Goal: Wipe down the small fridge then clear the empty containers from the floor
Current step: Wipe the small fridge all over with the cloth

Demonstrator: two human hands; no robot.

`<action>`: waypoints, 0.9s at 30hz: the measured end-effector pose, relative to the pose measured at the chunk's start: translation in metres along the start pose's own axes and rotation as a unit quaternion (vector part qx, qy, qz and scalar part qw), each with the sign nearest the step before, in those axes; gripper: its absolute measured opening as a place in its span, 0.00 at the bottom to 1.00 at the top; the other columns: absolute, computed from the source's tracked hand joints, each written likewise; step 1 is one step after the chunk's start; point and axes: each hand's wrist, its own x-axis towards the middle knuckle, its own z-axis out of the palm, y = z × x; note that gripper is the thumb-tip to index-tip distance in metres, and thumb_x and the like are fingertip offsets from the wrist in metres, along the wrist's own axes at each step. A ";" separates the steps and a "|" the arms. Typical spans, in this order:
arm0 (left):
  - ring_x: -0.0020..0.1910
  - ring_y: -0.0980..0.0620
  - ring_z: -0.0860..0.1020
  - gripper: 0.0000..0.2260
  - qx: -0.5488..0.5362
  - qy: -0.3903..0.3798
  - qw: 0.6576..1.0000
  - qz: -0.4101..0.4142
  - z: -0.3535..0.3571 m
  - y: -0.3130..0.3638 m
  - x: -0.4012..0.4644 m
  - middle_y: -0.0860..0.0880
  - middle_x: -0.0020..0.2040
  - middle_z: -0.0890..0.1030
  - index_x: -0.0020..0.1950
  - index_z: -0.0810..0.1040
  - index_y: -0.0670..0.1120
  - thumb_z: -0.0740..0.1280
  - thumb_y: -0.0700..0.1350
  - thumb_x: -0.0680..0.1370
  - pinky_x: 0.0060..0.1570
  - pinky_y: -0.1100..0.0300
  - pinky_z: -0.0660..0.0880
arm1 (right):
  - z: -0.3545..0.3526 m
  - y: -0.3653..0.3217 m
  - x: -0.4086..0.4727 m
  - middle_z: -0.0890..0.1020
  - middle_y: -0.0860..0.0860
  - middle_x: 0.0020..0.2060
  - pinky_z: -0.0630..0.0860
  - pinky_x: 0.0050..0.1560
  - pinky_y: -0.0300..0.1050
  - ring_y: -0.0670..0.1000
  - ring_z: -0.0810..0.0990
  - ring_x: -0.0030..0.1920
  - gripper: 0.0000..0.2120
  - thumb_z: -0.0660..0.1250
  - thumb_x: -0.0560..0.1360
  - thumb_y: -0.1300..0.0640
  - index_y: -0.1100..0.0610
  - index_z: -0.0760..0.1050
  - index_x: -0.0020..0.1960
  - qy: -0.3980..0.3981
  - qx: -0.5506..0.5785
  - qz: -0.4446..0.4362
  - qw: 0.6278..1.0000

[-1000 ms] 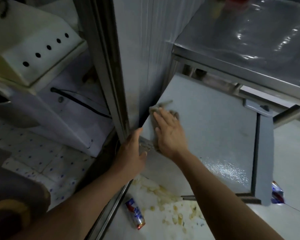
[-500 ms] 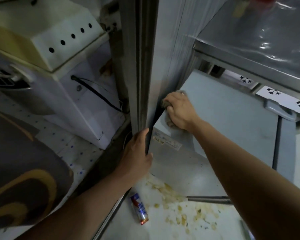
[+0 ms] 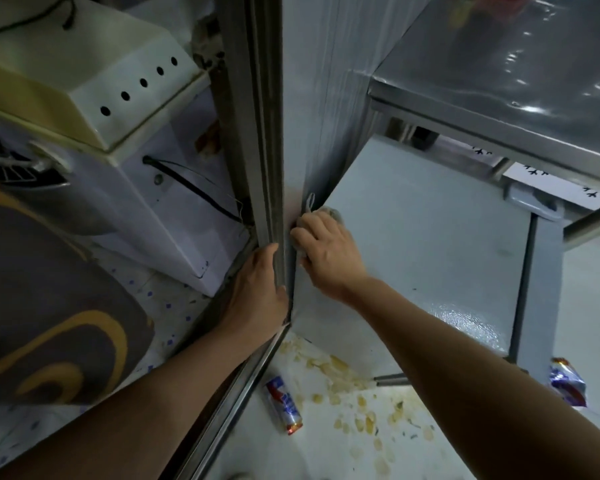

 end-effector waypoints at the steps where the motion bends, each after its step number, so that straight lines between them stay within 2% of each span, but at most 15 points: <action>1: 0.71 0.48 0.64 0.28 0.010 0.004 1.000 0.000 0.000 0.002 0.002 0.45 0.73 0.64 0.74 0.57 0.46 0.64 0.38 0.76 0.69 0.56 0.63 | 0.000 -0.001 -0.002 0.71 0.56 0.64 0.62 0.68 0.52 0.58 0.66 0.67 0.18 0.62 0.74 0.55 0.57 0.72 0.63 -0.004 -0.007 -0.015 1.000; 3: 0.71 0.49 0.64 0.28 0.026 0.013 1.000 0.001 0.000 0.007 0.006 0.46 0.73 0.64 0.74 0.58 0.46 0.64 0.38 0.77 0.68 0.56 0.63 | 0.000 -0.002 -0.008 0.71 0.55 0.65 0.61 0.69 0.53 0.59 0.66 0.67 0.21 0.59 0.73 0.54 0.56 0.72 0.64 -0.018 -0.017 -0.030 0.999; 6: 0.71 0.48 0.63 0.28 0.046 0.013 0.999 -0.006 0.001 0.012 0.009 0.46 0.72 0.64 0.74 0.57 0.46 0.64 0.39 0.77 0.68 0.54 0.64 | -0.004 -0.001 -0.012 0.68 0.55 0.68 0.58 0.71 0.53 0.59 0.64 0.69 0.27 0.49 0.70 0.51 0.55 0.69 0.67 -0.052 -0.029 -0.029 0.998; 9: 0.71 0.48 0.63 0.28 0.065 0.007 0.998 -0.013 0.003 0.015 0.011 0.47 0.73 0.63 0.74 0.56 0.46 0.64 0.39 0.77 0.67 0.52 0.65 | -0.004 0.002 -0.013 0.66 0.55 0.70 0.59 0.70 0.54 0.59 0.62 0.70 0.27 0.47 0.72 0.55 0.53 0.67 0.69 -0.054 -0.043 -0.032 0.997; 11: 0.71 0.48 0.63 0.28 0.068 0.005 0.998 -0.007 0.006 0.017 0.012 0.47 0.73 0.63 0.74 0.57 0.47 0.64 0.39 0.77 0.67 0.52 0.66 | -0.002 0.003 -0.017 0.67 0.56 0.69 0.62 0.68 0.54 0.59 0.65 0.68 0.26 0.45 0.73 0.55 0.52 0.68 0.68 -0.040 -0.044 -0.024 0.998; 13: 0.70 0.48 0.64 0.27 0.067 0.010 0.998 0.008 0.011 0.020 0.013 0.47 0.72 0.64 0.73 0.58 0.47 0.64 0.39 0.76 0.66 0.53 0.66 | 0.000 0.007 -0.031 0.69 0.56 0.68 0.66 0.66 0.54 0.59 0.68 0.66 0.23 0.48 0.74 0.56 0.52 0.70 0.66 -0.014 -0.037 -0.022 0.999; 16: 0.69 0.47 0.64 0.26 0.087 0.010 0.995 0.050 0.021 0.025 0.018 0.46 0.72 0.64 0.73 0.60 0.45 0.63 0.37 0.76 0.65 0.56 0.63 | 0.007 0.029 -0.073 0.70 0.56 0.66 0.67 0.67 0.55 0.59 0.69 0.65 0.18 0.58 0.73 0.61 0.53 0.71 0.62 0.043 -0.055 -0.023 0.997; 18: 0.71 0.47 0.62 0.26 0.107 -0.003 0.991 0.085 0.029 0.028 0.022 0.45 0.73 0.62 0.73 0.59 0.43 0.62 0.36 0.76 0.67 0.56 0.60 | 0.009 0.046 -0.106 0.69 0.55 0.66 0.64 0.68 0.54 0.59 0.68 0.67 0.20 0.61 0.72 0.61 0.52 0.69 0.63 0.064 -0.068 -0.007 0.996; 20: 0.71 0.47 0.61 0.26 0.130 -0.014 0.984 0.117 0.038 0.031 0.027 0.46 0.73 0.62 0.72 0.61 0.43 0.62 0.37 0.75 0.68 0.55 0.59 | 0.008 0.059 -0.136 0.69 0.54 0.66 0.61 0.70 0.54 0.58 0.67 0.68 0.18 0.61 0.74 0.60 0.52 0.68 0.64 0.080 -0.069 0.020 0.994; 22: 0.72 0.48 0.59 0.26 0.139 -0.015 0.982 0.130 0.044 0.032 0.029 0.47 0.73 0.62 0.71 0.61 0.44 0.62 0.38 0.74 0.69 0.52 0.60 | 0.006 0.068 -0.162 0.71 0.56 0.65 0.63 0.70 0.58 0.59 0.68 0.67 0.19 0.62 0.75 0.60 0.53 0.67 0.65 0.102 -0.056 0.085 0.990; 24: 0.73 0.50 0.57 0.27 0.156 -0.013 0.979 0.130 0.047 0.029 0.029 0.50 0.74 0.59 0.72 0.61 0.46 0.62 0.38 0.73 0.68 0.51 0.60 | 0.004 0.066 -0.177 0.73 0.58 0.64 0.63 0.70 0.59 0.61 0.70 0.66 0.24 0.68 0.72 0.63 0.55 0.67 0.66 0.109 -0.039 0.173 0.978; 27: 0.75 0.51 0.53 0.31 0.177 -0.027 0.974 0.139 0.048 0.021 0.028 0.51 0.77 0.54 0.74 0.58 0.47 0.63 0.37 0.72 0.68 0.50 0.58 | 0.005 0.048 -0.163 0.72 0.58 0.64 0.62 0.70 0.60 0.61 0.69 0.67 0.24 0.70 0.70 0.64 0.58 0.69 0.65 0.109 -0.035 0.252 0.961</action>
